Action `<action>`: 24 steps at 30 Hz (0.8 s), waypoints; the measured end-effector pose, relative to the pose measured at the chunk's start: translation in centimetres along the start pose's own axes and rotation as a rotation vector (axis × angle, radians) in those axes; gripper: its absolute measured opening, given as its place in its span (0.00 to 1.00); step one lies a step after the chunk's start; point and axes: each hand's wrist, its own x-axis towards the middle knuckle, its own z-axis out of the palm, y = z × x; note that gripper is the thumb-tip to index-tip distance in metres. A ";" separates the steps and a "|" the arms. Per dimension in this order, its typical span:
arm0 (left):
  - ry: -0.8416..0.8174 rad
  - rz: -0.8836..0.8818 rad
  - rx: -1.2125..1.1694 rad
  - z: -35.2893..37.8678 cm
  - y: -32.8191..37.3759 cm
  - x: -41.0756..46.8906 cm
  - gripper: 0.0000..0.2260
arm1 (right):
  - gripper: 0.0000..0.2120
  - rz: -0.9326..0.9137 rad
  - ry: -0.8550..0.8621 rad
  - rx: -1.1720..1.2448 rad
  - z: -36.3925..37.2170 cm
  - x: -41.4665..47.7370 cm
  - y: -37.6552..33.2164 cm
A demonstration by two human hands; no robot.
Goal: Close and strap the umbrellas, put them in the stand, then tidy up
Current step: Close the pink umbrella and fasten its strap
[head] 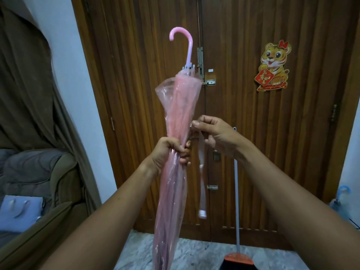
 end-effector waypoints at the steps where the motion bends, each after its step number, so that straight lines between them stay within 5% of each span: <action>1: -0.038 -0.006 -0.031 -0.1 -0.1 0.1 0.13 | 0.07 0.002 -0.002 -0.021 -0.1 0.0 -0.1; 7: -0.243 -0.055 -0.174 0.6 -0.6 0.7 0.09 | 0.19 -0.028 0.092 -0.127 -0.7 0.1 0.5; 12: -0.387 -0.125 -0.277 1.7 -0.9 1.1 0.07 | 0.32 0.117 -0.081 0.003 -0.9 -0.4 0.6; 16: -0.414 -0.129 -0.264 2.1 -1.4 1.1 0.12 | 0.23 0.139 -0.172 0.106 -0.6 -0.8 0.3; 20: -0.307 -0.136 -0.125 1.2 -1.1 0.2 0.21 | 0.19 0.061 -0.143 -0.080 -0.3 -0.6 -0.1; 24: 0.084 -0.037 0.265 -0.3 -1.0 -0.7 0.24 | 0.15 -0.012 0.063 -0.387 0.3 -0.8 -0.7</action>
